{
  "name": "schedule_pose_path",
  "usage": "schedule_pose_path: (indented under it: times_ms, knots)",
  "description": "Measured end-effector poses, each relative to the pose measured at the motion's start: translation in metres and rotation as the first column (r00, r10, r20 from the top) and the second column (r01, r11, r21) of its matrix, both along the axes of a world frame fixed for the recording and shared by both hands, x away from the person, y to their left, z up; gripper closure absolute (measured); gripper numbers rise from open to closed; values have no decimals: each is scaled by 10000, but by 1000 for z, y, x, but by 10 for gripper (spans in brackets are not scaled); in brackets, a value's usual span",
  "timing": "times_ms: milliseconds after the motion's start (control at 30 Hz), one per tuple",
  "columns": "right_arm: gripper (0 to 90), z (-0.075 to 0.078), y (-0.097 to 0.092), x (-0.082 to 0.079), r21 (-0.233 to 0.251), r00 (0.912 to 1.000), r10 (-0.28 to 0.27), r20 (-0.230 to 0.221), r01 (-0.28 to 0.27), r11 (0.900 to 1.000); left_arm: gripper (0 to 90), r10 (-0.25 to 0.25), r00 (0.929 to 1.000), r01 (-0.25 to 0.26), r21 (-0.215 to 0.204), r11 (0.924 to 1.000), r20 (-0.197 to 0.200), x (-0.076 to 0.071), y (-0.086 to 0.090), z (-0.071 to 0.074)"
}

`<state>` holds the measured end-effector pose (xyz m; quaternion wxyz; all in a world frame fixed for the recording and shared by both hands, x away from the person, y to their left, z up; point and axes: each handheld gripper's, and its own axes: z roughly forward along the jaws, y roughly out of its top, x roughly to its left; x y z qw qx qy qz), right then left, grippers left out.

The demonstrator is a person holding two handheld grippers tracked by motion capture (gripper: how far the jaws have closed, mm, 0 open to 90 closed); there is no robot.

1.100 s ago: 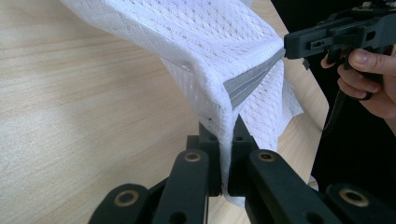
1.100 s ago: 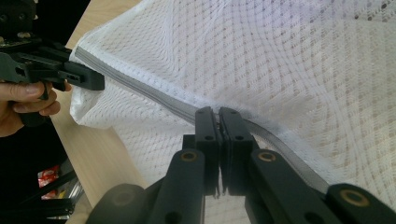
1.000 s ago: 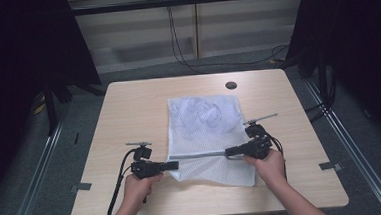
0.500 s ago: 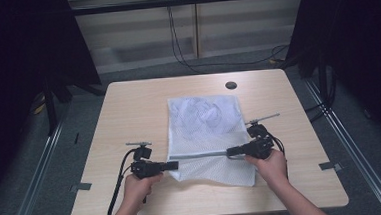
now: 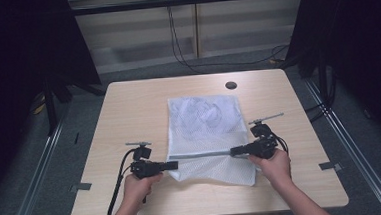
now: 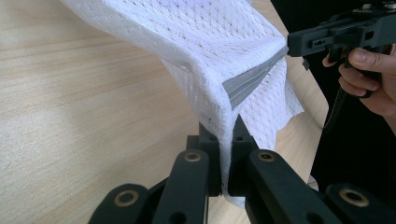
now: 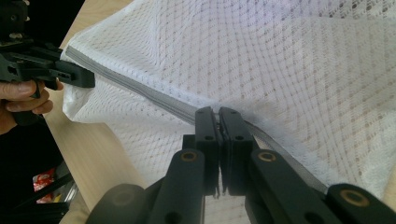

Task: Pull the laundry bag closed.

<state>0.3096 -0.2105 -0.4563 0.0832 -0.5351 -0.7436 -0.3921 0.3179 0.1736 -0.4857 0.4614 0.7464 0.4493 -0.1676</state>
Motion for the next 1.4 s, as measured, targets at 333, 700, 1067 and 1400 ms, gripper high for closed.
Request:
schedule_pose_path:
  times_ms: [333,700,1067,1400]
  knots:
    - [872,-1,-2,0,-75,10000,-3,-7,3,10000,888,23,10000,-23,-46,10000,-54,0,-1,0]
    - [871,0,-6,-1,-123,10000,-82,-7,82,9999,888,21,10000,-21,-48,10000,-3,0,1,0]
    - [871,1,-12,-2,-168,9998,-192,-10,191,9997,888,28,10000,-29,-69,10000,-40,0,1,0]
    - [871,2,-17,-3,-144,9997,-255,-3,255,9996,888,51,10000,-52,-62,10000,-76,0,0,0]
